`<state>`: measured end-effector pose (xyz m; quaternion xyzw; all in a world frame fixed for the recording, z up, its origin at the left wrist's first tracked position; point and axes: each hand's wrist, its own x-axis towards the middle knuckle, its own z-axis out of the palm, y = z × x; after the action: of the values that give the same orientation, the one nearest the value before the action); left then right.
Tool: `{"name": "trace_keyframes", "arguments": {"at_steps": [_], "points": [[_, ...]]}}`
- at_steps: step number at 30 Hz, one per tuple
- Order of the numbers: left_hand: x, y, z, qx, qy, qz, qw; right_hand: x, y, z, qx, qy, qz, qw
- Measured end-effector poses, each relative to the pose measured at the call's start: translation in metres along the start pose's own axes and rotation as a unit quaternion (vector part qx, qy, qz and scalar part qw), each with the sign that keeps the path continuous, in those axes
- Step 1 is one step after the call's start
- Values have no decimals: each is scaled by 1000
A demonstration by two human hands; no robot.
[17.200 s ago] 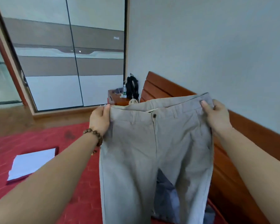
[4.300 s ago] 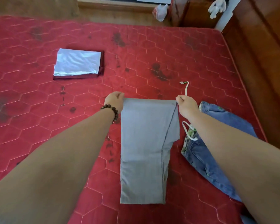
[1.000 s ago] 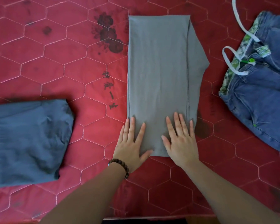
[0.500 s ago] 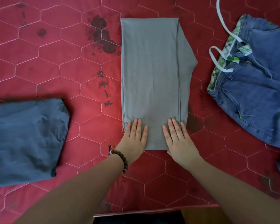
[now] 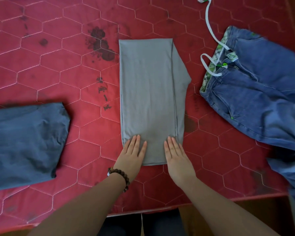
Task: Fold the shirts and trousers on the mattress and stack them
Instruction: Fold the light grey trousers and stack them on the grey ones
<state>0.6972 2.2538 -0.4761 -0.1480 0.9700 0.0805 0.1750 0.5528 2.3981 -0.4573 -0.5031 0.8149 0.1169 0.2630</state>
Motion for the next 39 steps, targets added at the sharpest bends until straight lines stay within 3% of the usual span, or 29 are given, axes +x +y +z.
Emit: {"name": "trace_keyframes", "arguments": {"at_steps": [3,7,9,14,17,19,22,27,32,39], "points": [[-30,9,10,-55,-56,-23,997,-16,1,2,55,-23,-19,998],[-53,25,8,-196,18,-143,970,-24,7,-12,177,92,19,980],[-51,31,6,-293,51,-238,925,-27,9,-14,225,157,90,957],[-32,35,-1,-448,142,-401,786,-21,7,-12,323,134,170,921],[-25,28,-5,-527,134,-467,698,-13,6,-12,328,133,207,912],[-24,23,-7,-568,113,-468,667,-7,6,-11,319,109,232,912],[-25,19,-11,-591,113,-434,671,-4,5,-6,337,110,247,902],[-19,19,-16,-634,138,-425,631,-10,5,3,409,149,244,867],[-10,13,-21,-554,103,-424,709,-9,8,0,450,128,240,851],[-17,7,-14,-545,97,-451,700,-9,10,1,465,119,255,839]]}}
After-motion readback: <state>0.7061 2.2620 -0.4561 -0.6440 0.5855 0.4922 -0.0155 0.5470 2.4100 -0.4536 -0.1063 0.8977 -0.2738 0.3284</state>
